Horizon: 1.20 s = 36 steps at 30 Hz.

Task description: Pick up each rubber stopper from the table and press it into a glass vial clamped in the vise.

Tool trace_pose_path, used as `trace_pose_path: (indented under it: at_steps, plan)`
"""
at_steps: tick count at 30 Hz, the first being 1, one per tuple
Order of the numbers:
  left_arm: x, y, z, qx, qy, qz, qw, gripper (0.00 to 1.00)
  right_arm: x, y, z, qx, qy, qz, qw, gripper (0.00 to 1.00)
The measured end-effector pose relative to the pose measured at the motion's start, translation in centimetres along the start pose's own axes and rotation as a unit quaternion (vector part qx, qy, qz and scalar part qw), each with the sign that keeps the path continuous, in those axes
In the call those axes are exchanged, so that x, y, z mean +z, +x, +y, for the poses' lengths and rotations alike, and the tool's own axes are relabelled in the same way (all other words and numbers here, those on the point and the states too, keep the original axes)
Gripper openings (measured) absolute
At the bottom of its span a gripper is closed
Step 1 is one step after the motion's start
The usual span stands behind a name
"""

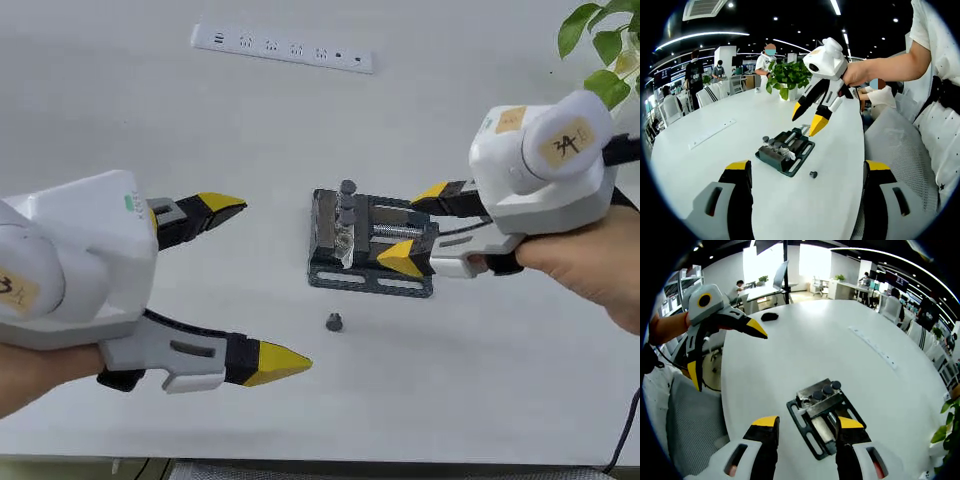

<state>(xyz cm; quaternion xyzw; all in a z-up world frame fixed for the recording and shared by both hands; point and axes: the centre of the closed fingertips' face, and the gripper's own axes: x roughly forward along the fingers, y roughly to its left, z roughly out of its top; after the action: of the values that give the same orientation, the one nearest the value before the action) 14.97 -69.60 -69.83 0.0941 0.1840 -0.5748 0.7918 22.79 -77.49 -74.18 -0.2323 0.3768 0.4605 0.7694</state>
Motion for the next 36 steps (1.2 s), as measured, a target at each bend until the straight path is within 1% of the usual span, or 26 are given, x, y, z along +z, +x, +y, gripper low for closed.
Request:
trace_pose_path:
  at_steps: [2,9,13,16,18,20,25,29,33,36]
  plan:
    - [0.0,0.0,-0.1,0.0,0.001,0.001,1.0,0.91,-0.2,0.0,0.2,-0.007,0.006,-0.008,0.9999,0.41]
    - [0.2,0.0,-0.4,-0.001,0.002,0.004,1.0,0.91,-1.4,-0.1,1.3,-0.015,0.036,-0.025,0.9989,0.42]
    - [0.2,0.1,-0.6,-0.003,0.003,0.005,1.0,0.91,-2.3,0.2,2.1,-0.012,0.051,-0.029,0.9982,0.41]
    - [0.2,0.2,-0.6,-0.004,0.003,0.007,1.0,0.91,-3.0,0.5,3.2,-0.009,0.063,-0.026,0.9976,0.4]
    - [0.2,0.2,-0.7,-0.005,0.003,0.007,1.0,0.91,-3.4,0.7,3.4,-0.01,0.069,-0.025,0.9972,0.4]
    - [0.2,0.2,-0.7,-0.005,0.003,0.007,1.0,0.91,-3.7,0.9,4.1,-0.009,0.083,-0.026,0.9962,0.4]
    - [0.2,0.2,-0.8,-0.007,0.004,0.009,0.9999,0.91,-4.3,1.6,5.1,-0.01,0.097,-0.028,0.9948,0.38]
    - [0.2,0.2,-0.9,-0.006,0.003,0.009,0.9999,0.91,-4.8,2.6,6.0,-0.003,0.104,-0.024,0.9943,0.36]
    - [0.0,0.2,-1.0,-0.007,0.003,0.011,0.9999,0.91,-5.1,3.4,6.5,0.002,0.103,-0.019,0.9945,0.32]
    - [-0.2,0.2,-1.0,-0.007,0.002,0.013,0.9999,0.91,-5.4,4.2,6.4,0.001,0.111,-0.015,0.9937,0.29]
